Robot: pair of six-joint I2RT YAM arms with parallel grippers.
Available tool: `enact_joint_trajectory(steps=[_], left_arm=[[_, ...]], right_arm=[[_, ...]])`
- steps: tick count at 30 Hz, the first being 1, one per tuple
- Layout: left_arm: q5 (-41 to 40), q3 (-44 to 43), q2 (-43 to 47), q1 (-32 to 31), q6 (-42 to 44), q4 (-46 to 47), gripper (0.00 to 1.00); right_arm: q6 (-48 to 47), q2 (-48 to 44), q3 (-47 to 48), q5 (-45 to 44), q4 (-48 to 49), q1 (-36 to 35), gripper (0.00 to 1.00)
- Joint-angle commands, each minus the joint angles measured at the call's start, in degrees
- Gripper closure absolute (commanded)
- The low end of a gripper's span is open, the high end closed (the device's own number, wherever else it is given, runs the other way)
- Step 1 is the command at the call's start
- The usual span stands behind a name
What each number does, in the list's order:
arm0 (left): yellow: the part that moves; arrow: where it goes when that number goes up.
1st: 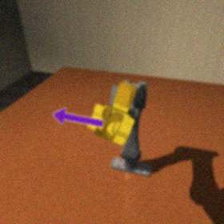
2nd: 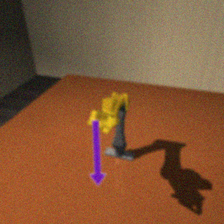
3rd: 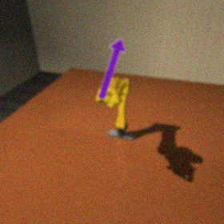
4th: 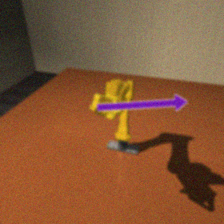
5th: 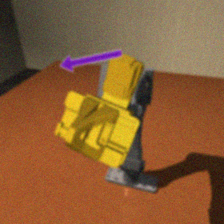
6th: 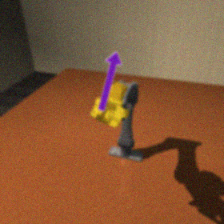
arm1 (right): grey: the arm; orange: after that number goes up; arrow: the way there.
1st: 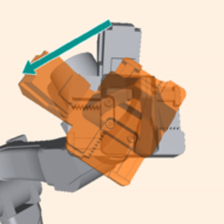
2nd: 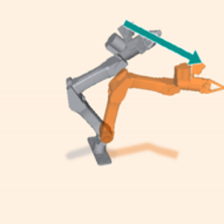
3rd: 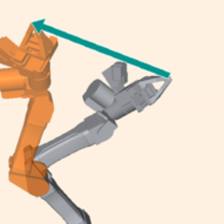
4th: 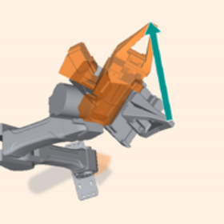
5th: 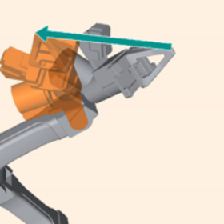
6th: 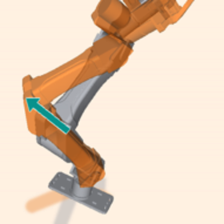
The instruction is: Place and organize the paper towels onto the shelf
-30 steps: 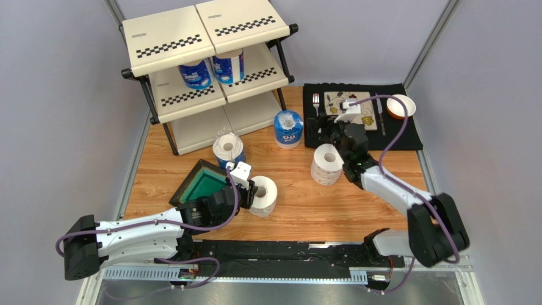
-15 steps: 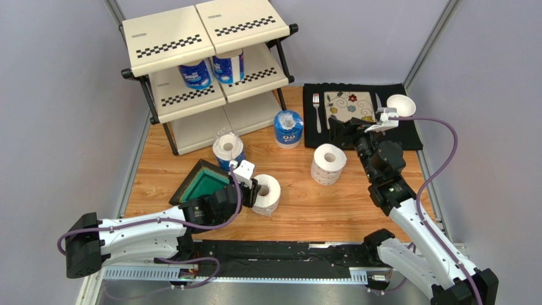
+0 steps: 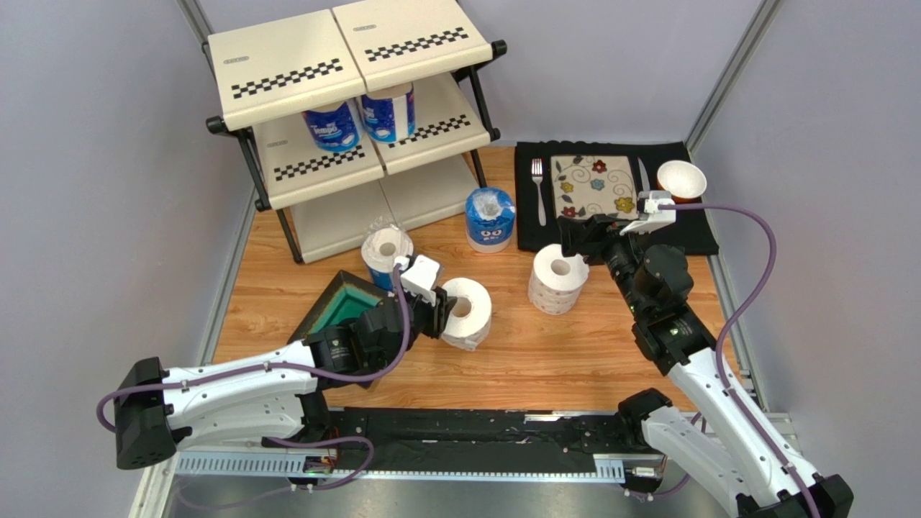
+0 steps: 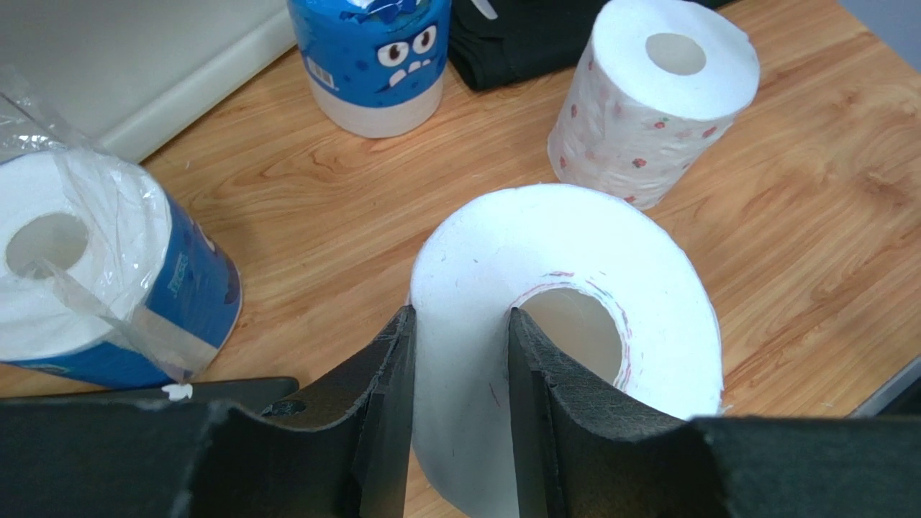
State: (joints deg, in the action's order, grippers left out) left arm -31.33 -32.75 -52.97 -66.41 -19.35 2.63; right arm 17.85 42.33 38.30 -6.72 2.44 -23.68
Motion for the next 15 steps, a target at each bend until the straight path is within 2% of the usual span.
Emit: enact_joint_trajectory(steps=[1,9,15], left_arm=[[2.1,-4.8,-0.2,-0.3,1.1,4.1,0.65],[2.7,-8.2,-0.9,-0.3,2.1,2.1,0.66],[1.7,-16.4,-2.7,-0.2,5.7,1.2,0.66]], right_arm=[[0.4,-1.9,0.2,1.3,-1.4,0.0,0.15],[-0.4,-2.5,-1.0,0.1,-1.1,0.0,0.15],[0.1,-0.9,-0.3,1.1,-1.1,0.0,0.14]])
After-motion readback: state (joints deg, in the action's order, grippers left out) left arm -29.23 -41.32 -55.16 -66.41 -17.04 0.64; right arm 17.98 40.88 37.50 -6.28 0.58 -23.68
